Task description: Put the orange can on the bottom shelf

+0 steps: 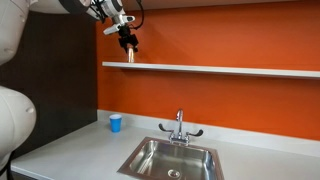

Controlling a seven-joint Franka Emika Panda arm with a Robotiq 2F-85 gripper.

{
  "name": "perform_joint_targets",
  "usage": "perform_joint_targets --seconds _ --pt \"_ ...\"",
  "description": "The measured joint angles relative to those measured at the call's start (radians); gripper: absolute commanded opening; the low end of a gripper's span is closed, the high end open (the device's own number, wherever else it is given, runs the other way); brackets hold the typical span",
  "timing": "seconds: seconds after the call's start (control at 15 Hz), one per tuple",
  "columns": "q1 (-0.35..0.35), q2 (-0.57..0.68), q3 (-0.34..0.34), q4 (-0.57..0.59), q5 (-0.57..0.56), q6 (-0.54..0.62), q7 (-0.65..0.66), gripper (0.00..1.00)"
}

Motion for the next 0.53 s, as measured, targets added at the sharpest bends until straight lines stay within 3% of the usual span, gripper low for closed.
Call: perform_joint_targets --seconds 0.53 --pt "0.004 -0.056 0.0 -0.047 0.019 0.001 0.002 1.0"
